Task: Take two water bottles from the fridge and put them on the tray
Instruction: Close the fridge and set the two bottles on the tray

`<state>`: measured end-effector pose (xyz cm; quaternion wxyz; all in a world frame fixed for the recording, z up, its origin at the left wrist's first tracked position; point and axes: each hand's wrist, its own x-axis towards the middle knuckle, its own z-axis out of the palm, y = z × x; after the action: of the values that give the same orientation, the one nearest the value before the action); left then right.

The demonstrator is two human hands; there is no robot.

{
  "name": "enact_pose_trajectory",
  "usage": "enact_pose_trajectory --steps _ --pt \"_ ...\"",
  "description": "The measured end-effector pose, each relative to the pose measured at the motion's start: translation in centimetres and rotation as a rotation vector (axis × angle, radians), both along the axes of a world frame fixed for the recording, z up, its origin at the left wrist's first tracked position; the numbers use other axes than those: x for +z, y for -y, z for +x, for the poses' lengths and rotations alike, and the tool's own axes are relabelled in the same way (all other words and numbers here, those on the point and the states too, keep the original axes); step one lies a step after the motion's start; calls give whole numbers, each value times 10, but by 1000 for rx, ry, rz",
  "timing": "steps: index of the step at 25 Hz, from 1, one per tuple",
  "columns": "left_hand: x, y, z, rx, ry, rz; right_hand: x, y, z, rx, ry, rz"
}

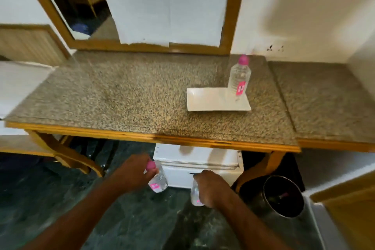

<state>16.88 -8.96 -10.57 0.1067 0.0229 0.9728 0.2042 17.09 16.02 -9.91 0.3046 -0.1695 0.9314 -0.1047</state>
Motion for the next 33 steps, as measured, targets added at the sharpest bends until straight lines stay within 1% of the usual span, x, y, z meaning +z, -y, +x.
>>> enact_pose_trajectory --steps 3,6,10,15,19,23,30,33 --pt "69 -22 0 -52 -67 34 74 -18 -9 79 -91 49" --pt "120 -42 -2 -48 -132 77 137 -35 -27 114 -198 57" --pt "160 -67 -16 -60 -161 62 194 -63 -53 134 -330 68" --pt "187 -88 -52 -70 -194 19 241 -81 -92 151 -355 98" --pt "208 -93 -98 -69 -204 15 261 -78 -133 187 -348 137" --pt "213 -92 -142 -69 -232 46 265 -63 -174 175 -328 112" --pt "206 -100 -202 -76 -286 106 252 -42 -216 105 -320 47" --pt "199 -107 -216 -81 -268 107 247 -45 -232 107 -318 30"
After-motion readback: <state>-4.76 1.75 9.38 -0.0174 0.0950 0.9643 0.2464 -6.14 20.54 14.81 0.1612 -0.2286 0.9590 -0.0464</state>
